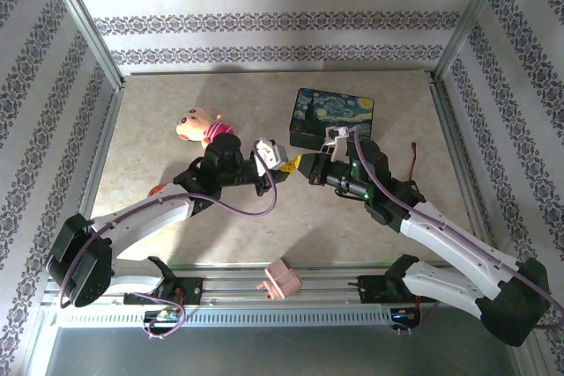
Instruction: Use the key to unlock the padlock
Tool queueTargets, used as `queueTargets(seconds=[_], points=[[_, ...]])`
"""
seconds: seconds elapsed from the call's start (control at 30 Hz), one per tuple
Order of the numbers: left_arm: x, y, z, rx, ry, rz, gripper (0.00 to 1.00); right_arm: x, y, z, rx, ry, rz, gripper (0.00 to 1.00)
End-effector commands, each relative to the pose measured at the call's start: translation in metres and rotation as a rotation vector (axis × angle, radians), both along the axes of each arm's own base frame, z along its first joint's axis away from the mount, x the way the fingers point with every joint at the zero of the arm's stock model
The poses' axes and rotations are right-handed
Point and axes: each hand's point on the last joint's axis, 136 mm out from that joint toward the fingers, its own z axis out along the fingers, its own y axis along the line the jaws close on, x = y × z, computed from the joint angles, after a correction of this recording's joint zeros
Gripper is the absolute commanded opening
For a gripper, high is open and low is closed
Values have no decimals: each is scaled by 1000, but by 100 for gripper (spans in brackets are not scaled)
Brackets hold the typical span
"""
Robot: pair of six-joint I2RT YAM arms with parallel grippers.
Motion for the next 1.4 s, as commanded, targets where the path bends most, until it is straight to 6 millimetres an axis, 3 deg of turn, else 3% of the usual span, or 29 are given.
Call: queueTargets(seconds=[0.0, 0.2, 0.33, 0.4, 0.7, 1.37], points=[[-12, 7, -7, 35, 9, -32, 0, 9, -13, 0, -24, -28, -66, 0], [-17, 10, -12, 48, 16, -57, 0, 8, -9, 2, -41, -39, -39, 0], [-25, 12, -16, 81, 49, -106, 0, -2, 1, 12, -86, -124, 74, 19], [-28, 13, -17, 105, 62, -131, 0, -12, 9, 17, -112, -175, 165, 20], [-45, 15, -12, 162, 105, -228, 0, -44, 37, -1, -256, -307, 442, 29], [-55, 17, -1, 134, 133, -281, 0, -64, 39, -19, -270, -343, 578, 29]])
